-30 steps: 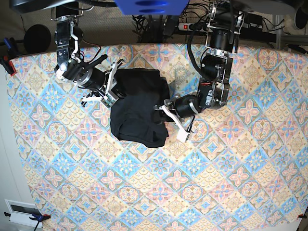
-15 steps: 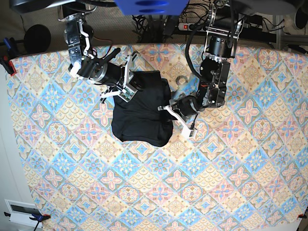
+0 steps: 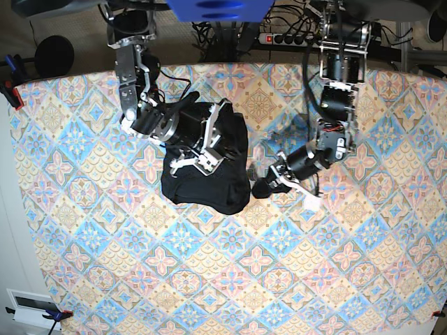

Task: Layout the t-shirt on the table in an organized manner, then fold the t-shirt properly
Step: 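Drag the folded shirt with the right gripper toward the cloth edge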

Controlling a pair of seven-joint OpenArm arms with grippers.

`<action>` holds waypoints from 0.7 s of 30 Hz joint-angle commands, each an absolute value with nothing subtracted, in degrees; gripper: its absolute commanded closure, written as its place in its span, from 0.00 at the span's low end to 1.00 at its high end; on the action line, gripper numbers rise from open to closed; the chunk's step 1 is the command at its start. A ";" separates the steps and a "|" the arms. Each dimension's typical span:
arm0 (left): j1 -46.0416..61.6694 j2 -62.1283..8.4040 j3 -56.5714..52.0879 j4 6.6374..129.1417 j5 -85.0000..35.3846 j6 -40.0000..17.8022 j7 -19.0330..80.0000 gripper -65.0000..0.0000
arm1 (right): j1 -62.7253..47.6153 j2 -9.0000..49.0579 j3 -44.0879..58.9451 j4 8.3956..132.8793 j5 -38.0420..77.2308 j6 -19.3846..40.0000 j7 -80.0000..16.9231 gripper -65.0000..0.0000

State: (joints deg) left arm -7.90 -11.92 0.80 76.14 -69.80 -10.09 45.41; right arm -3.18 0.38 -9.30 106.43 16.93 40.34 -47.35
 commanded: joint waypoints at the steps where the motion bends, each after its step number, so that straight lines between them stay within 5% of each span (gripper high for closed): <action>1: -7.43 -13.93 -0.75 77.76 -71.96 -10.51 45.23 1.00 | -1.80 -0.04 -9.01 106.07 17.54 40.00 -46.20 1.00; 11: 1.10 -23.60 -11.03 78.46 -75.65 -10.51 45.23 1.00 | 5.67 -6.20 -8.84 90.51 17.45 40.00 -46.20 1.00; 21: 3.47 -24.75 -13.49 78.46 -75.38 -10.51 45.23 1.00 | 9.36 -6.90 -8.84 73.27 17.45 31.60 -40.22 1.00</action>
